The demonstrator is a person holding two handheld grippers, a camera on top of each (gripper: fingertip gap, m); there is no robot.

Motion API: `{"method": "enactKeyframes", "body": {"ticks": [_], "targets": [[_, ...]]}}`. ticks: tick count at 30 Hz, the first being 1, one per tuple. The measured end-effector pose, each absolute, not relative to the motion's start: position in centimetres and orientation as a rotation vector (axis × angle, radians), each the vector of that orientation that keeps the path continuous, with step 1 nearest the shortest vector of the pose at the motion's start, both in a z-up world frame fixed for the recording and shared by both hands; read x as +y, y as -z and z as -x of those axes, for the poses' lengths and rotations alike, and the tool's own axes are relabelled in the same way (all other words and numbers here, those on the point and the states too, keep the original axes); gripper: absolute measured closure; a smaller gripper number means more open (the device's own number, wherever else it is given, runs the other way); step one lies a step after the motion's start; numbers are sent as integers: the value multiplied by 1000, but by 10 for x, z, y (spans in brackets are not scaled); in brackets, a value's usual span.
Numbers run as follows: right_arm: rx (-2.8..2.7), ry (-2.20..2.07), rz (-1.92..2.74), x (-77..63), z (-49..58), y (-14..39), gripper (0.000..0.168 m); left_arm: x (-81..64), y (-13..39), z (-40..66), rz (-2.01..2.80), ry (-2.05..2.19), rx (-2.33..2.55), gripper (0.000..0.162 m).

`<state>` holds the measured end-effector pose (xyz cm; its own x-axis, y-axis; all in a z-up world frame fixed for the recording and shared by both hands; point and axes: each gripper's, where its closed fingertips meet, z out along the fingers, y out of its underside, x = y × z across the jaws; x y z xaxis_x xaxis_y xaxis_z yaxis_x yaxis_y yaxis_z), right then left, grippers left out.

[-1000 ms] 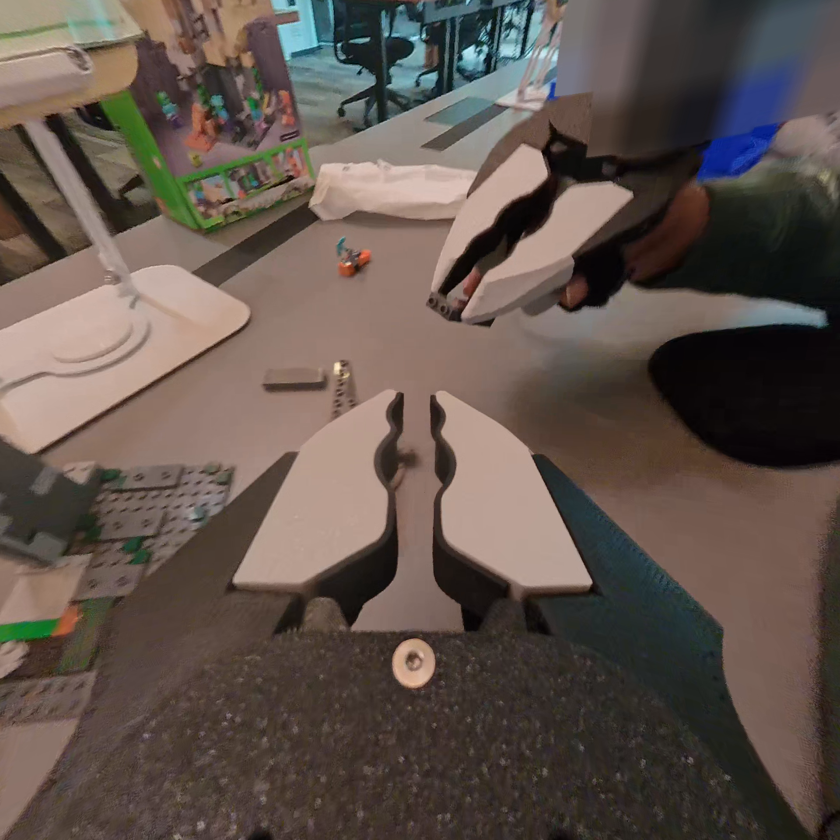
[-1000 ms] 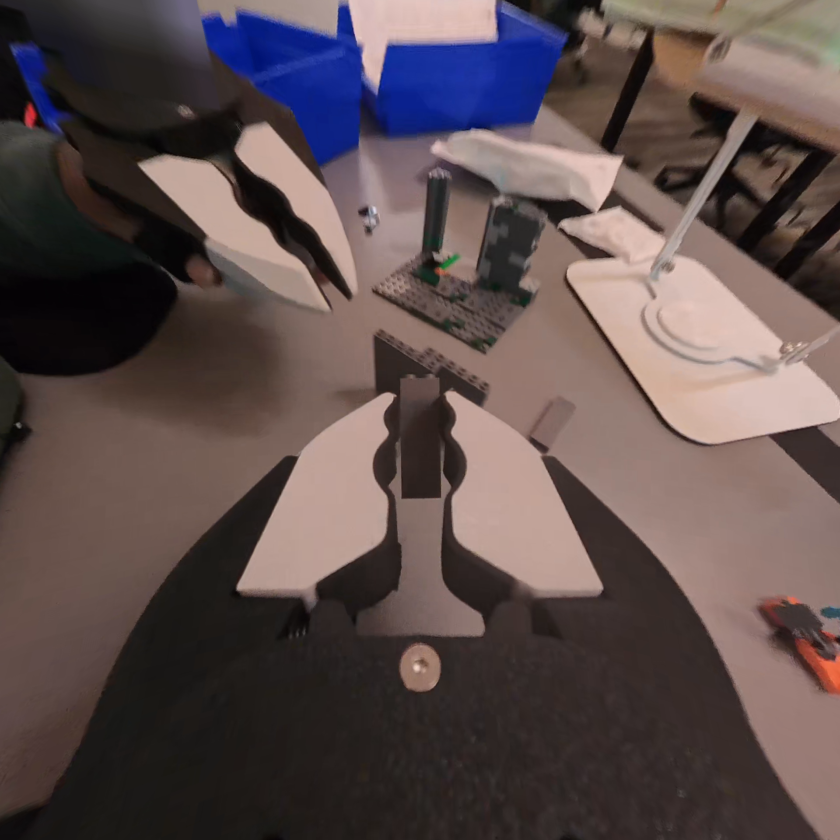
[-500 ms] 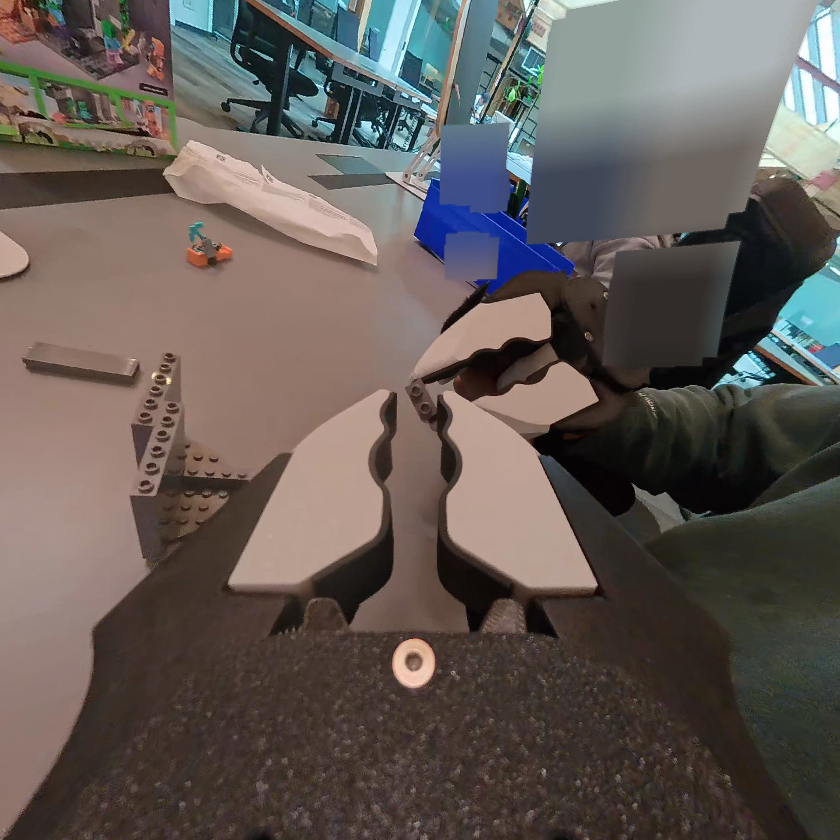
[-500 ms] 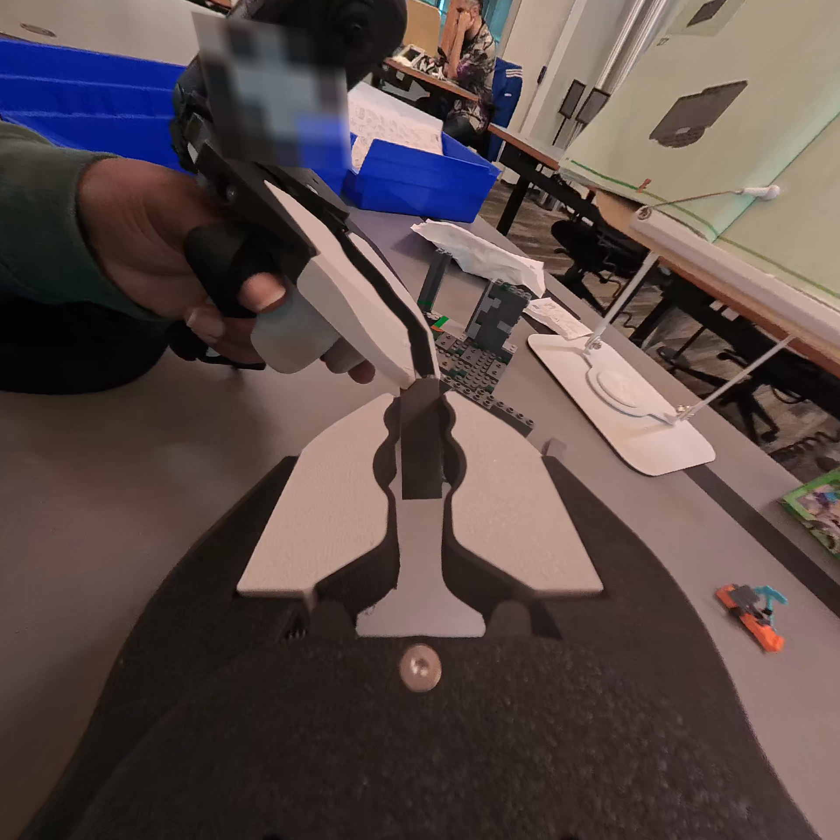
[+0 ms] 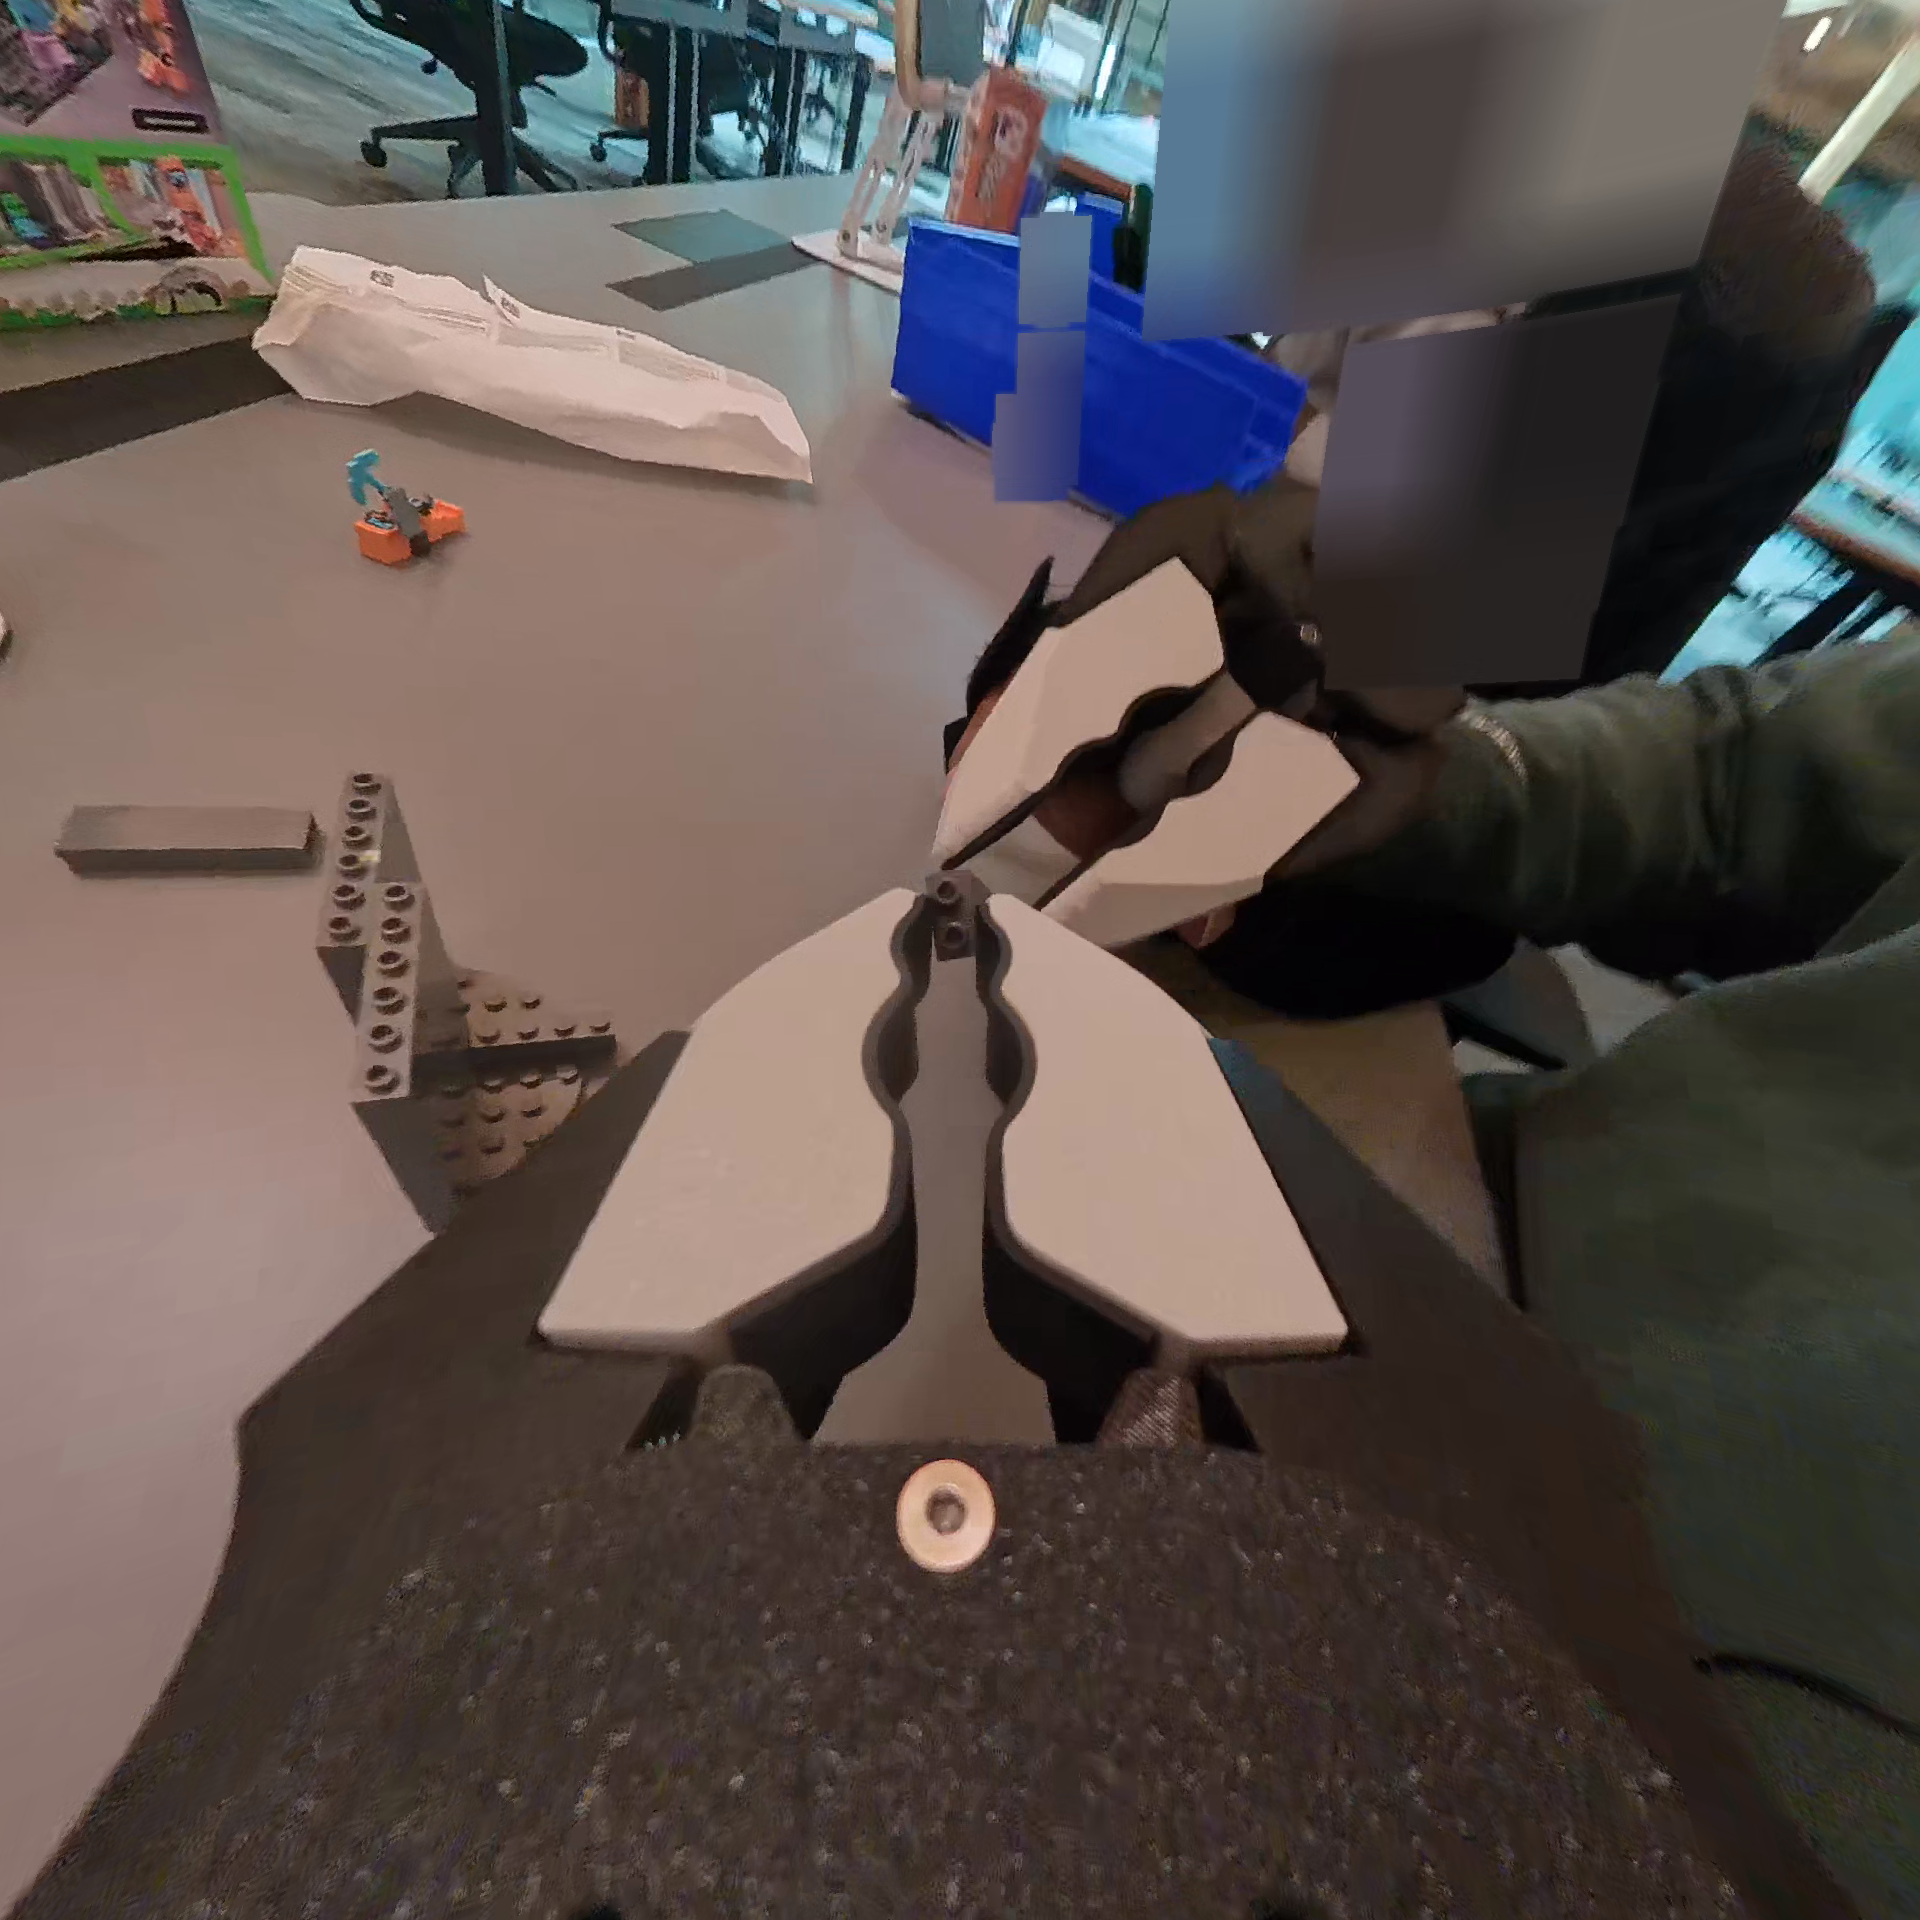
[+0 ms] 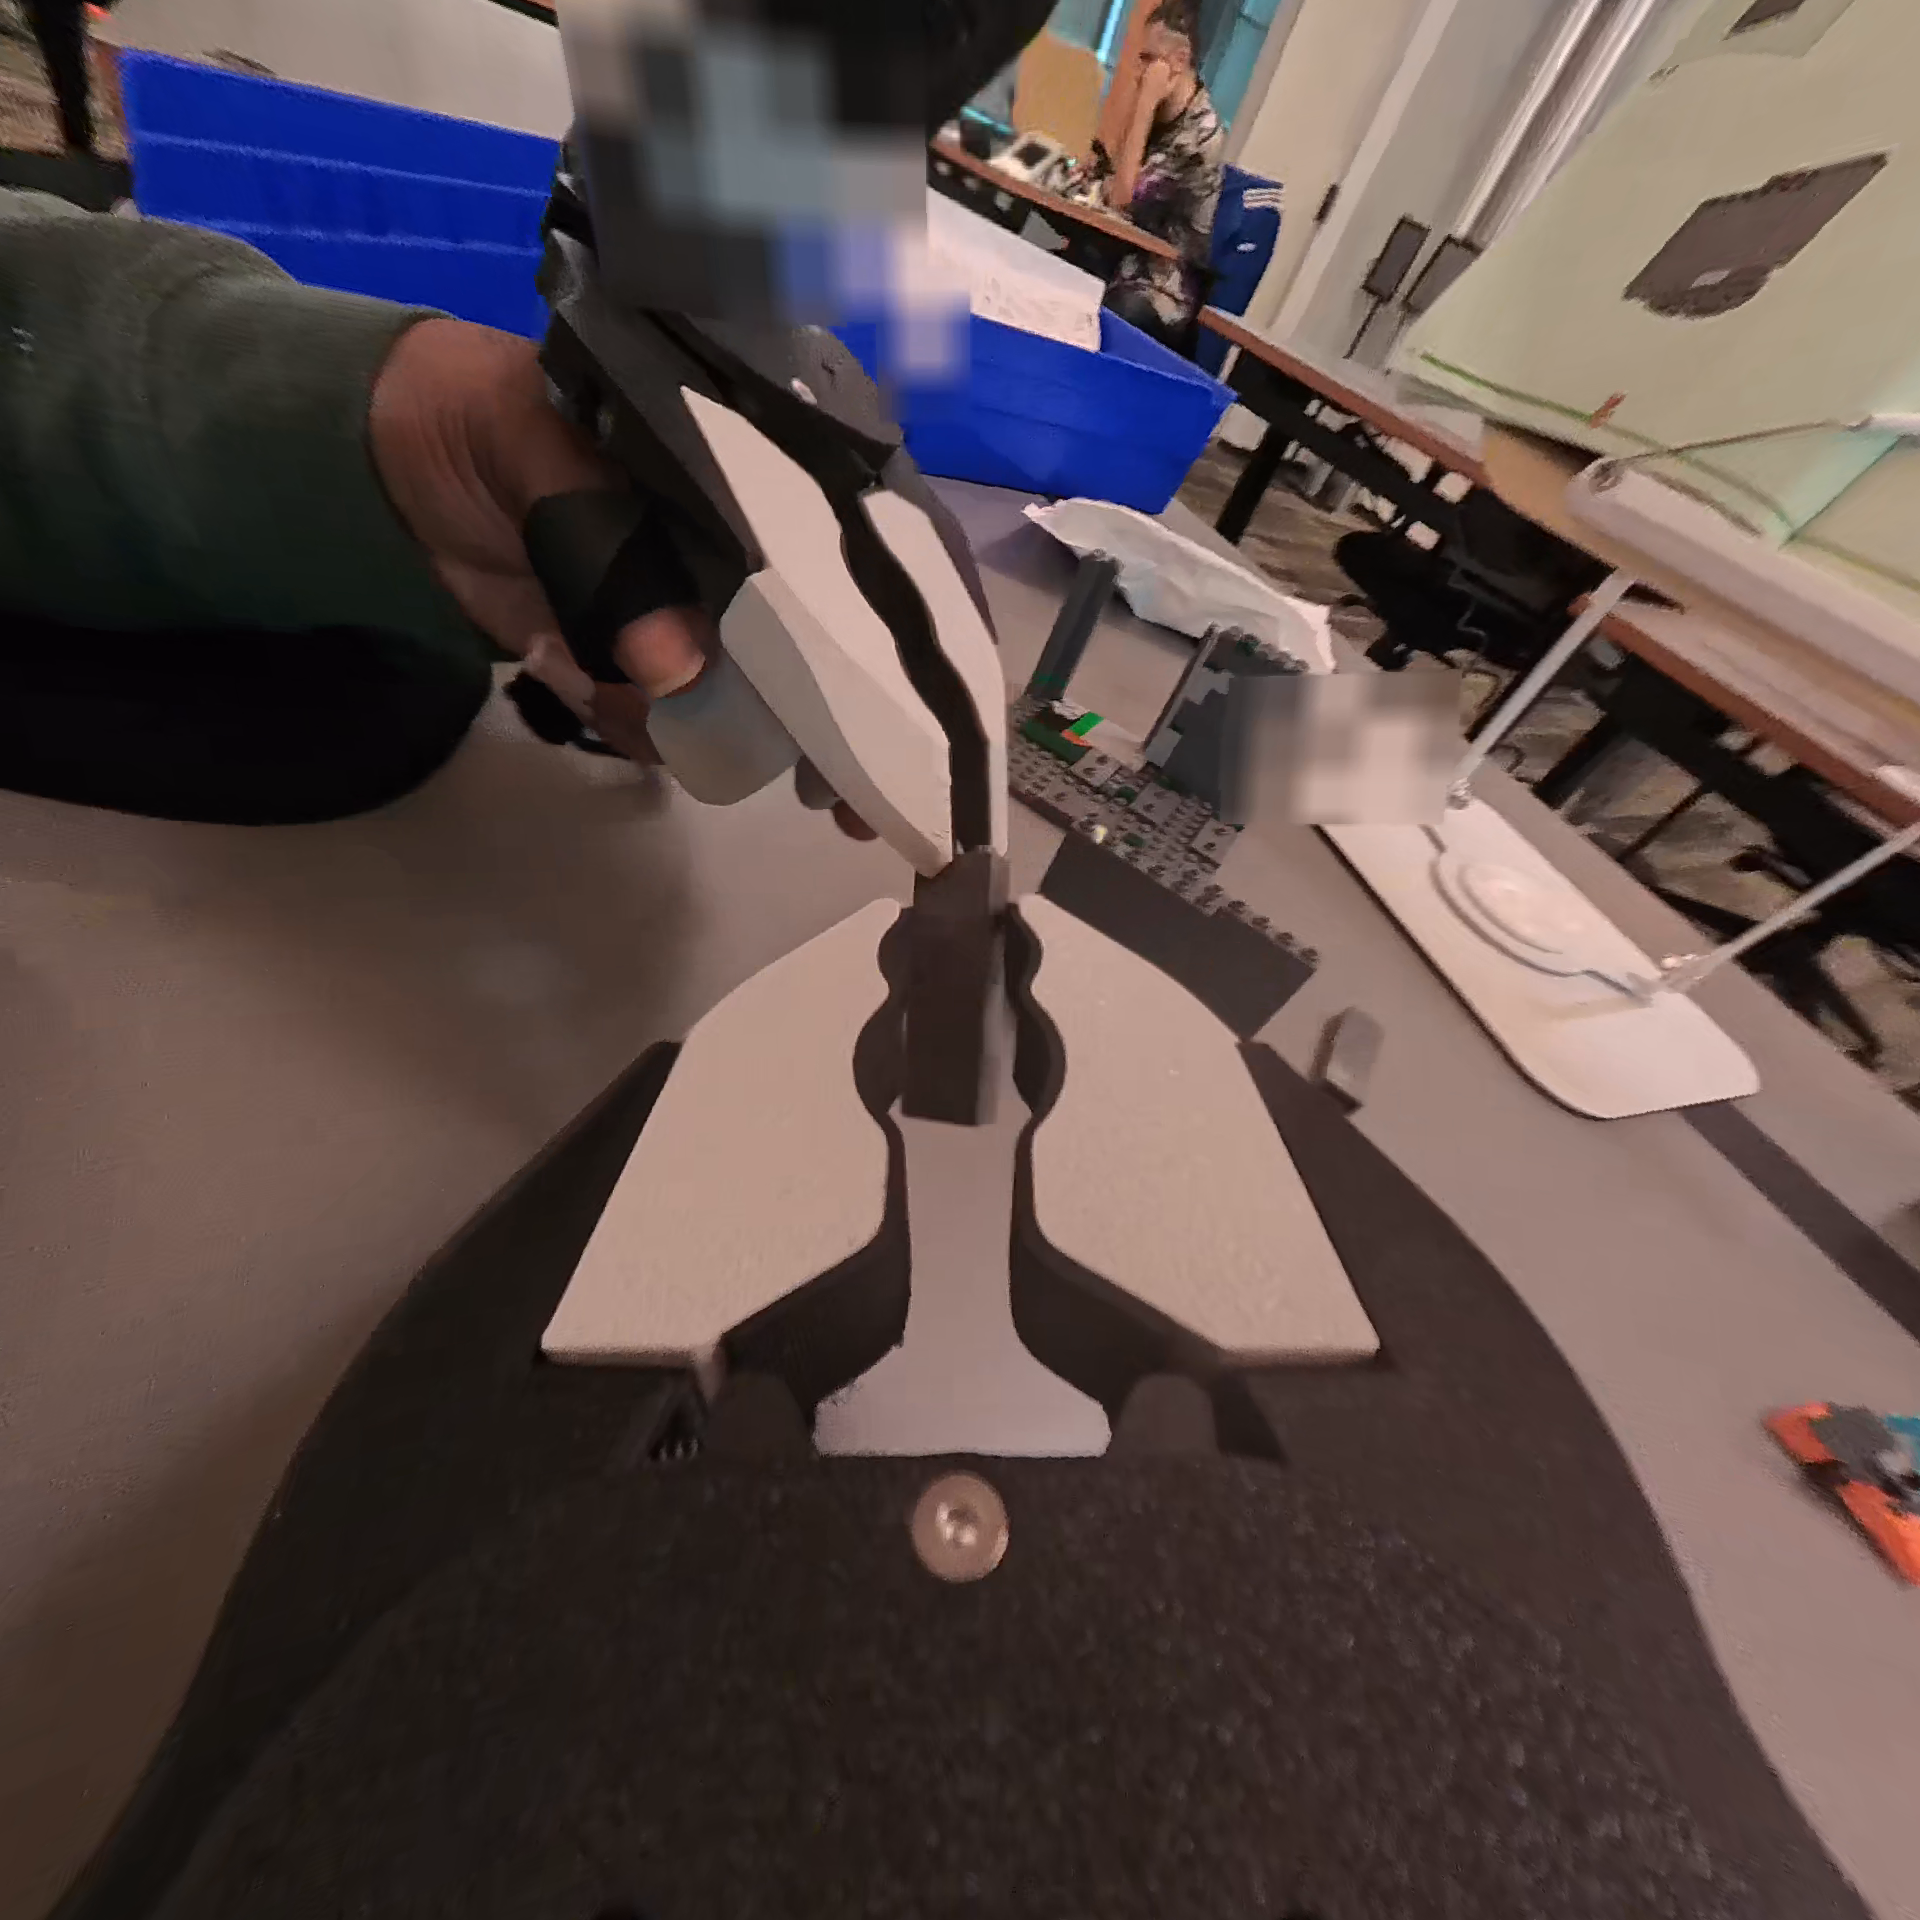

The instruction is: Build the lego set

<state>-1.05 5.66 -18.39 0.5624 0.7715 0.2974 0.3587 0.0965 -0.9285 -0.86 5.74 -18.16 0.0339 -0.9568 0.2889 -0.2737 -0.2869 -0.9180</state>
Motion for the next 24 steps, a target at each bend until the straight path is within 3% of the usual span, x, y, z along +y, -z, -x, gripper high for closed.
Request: {"method": "enactKeyframes", "body": {"ticks": [13, 16, 24], "targets": [[-1181, -770, 1671, 35, 21, 209, 147, 27, 198, 19, 1458, 1145, 1684, 155], [-1219, -790, 1682, 29, 26, 214, 159, 25, 200, 20, 1444, 1132, 1699, 155], [-927, -875, 1681, 49, 20, 193, 161, 44, 193, 22, 1464, 1200, 1533, 147]]}}
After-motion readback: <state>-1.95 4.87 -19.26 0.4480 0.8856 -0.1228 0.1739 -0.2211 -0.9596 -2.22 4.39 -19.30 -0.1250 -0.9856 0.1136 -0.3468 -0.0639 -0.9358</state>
